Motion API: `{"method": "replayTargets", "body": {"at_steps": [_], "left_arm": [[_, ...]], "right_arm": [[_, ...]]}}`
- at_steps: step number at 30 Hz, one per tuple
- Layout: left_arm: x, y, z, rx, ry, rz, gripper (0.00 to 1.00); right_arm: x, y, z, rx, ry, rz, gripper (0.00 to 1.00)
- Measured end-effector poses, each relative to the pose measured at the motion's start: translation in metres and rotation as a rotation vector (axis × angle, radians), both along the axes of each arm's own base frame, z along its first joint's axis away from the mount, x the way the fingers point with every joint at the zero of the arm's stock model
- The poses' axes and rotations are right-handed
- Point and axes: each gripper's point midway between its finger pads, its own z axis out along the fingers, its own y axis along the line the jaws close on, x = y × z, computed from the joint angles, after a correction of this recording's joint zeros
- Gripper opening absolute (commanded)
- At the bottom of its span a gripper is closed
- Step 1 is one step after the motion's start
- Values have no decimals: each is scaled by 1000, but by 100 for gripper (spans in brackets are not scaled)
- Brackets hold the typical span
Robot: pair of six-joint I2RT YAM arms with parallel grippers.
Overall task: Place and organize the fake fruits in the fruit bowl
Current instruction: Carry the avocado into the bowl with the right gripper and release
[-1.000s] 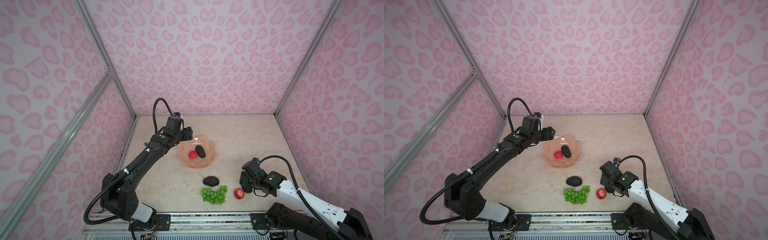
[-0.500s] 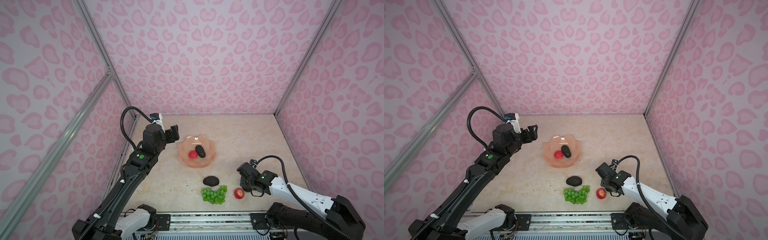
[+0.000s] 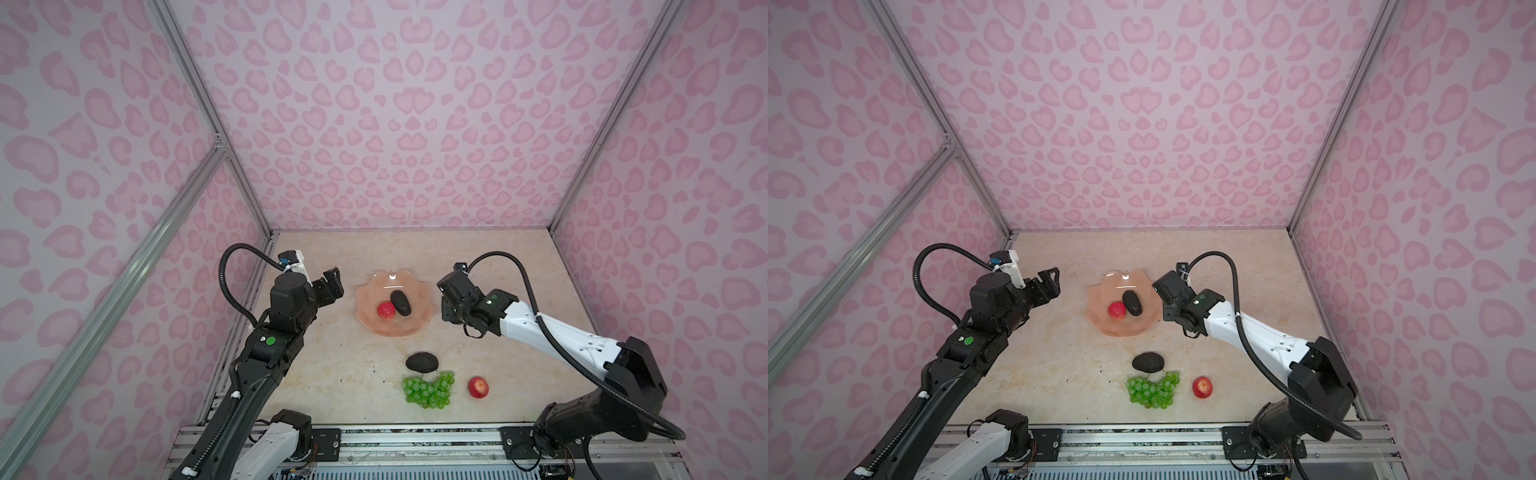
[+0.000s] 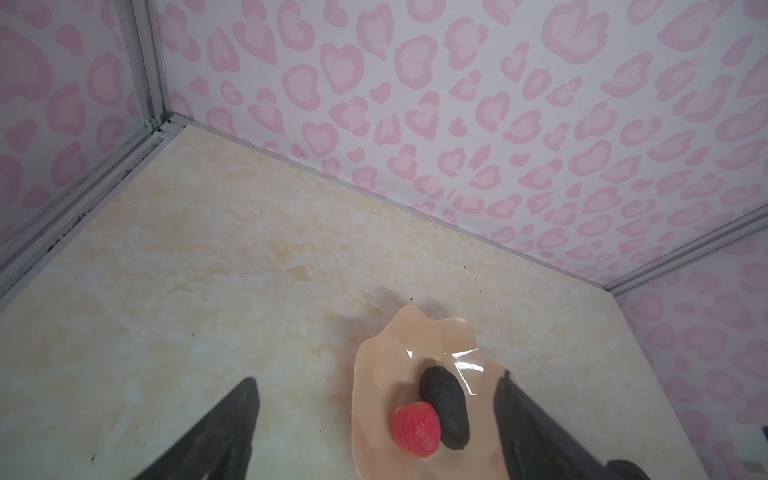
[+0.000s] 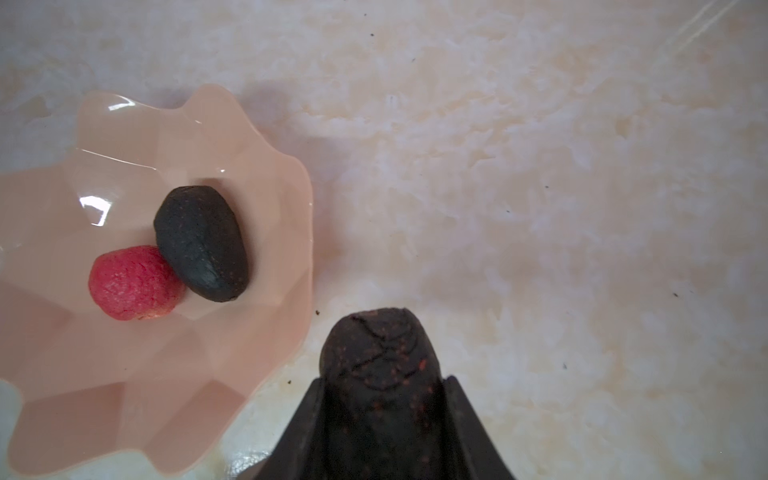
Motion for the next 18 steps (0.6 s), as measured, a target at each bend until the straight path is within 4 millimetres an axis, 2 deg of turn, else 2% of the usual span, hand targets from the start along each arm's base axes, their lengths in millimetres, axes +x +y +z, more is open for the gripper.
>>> {"method": "replayTargets", "body": {"at_steps": [5,7,13,18], "left_arm": [[-17,10,-6,-8,-8,19,91],[-23,12,-10,-7,-4,22,91],[-29,15,-12,-8,-8,27,92],[-27,15,-16,7,6,23,92]], "right_arm": [[29,52,-8,41,1,99,25],[34,67,-15,55,14,134,26],[32,107,-41,78,63,217,26],[25,121,-62,92,109,253,27]]}}
